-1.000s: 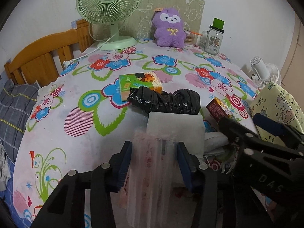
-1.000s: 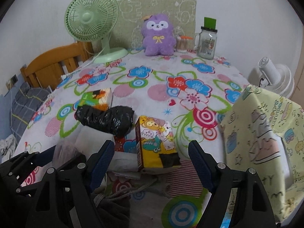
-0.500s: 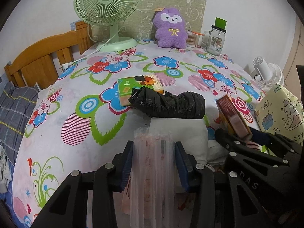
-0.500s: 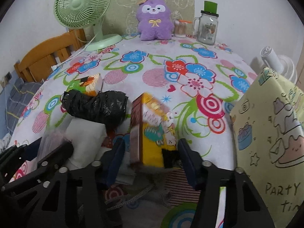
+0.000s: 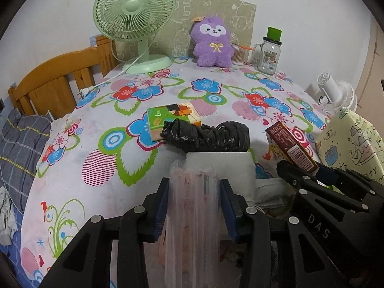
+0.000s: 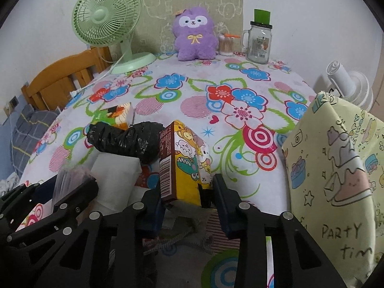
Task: Organize soft objects
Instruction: 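Close the left gripper on the cup stack while the right gripper grasps the snack box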
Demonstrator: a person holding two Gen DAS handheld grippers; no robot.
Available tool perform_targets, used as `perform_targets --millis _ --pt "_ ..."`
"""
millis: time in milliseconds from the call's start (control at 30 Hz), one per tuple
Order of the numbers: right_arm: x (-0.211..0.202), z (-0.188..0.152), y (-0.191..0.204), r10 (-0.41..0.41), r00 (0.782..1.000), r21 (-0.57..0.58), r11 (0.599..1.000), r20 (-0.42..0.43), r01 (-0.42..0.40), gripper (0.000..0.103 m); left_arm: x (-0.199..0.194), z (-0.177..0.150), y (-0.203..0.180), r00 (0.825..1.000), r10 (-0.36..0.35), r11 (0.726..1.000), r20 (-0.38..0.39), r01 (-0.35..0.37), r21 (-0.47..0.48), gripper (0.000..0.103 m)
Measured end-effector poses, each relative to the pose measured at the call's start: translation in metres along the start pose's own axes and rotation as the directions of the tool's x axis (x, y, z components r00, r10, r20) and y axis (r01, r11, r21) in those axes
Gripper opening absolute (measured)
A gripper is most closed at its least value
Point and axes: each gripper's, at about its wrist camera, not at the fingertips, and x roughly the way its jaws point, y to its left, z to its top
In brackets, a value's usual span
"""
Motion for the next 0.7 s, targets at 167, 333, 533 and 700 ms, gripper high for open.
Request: perform_targets --millis 167,333,533,700 --pt "-0.010 -0.001 0.000 0.004 1.000 -0.003 1.000 0.009 -0.004 0.022 -0.010 -0.001 -0.003 1.000 0.001 1.000 0.019 -0.001 0.003 0.041" --pt "-0.023 -0.002 0.000 0.010 0.999 0.001 1.000 0.036 -0.010 0.022 -0.018 -0.003 -0.006 0.999 -0.001 1.000 0.033 0.001 0.009 0.041" --pt "-0.039 -0.003 0.001 0.013 0.998 -0.001 1.000 0.067 -0.013 0.022 -0.030 -0.003 -0.011 0.998 -0.003 1.000 0.058 0.002 0.017 0.041" --pt "-0.051 -0.003 0.000 0.013 0.996 -0.002 1.000 0.090 -0.013 0.022 -0.039 -0.002 -0.014 0.997 -0.003 1.000 0.076 0.002 0.018 0.042"
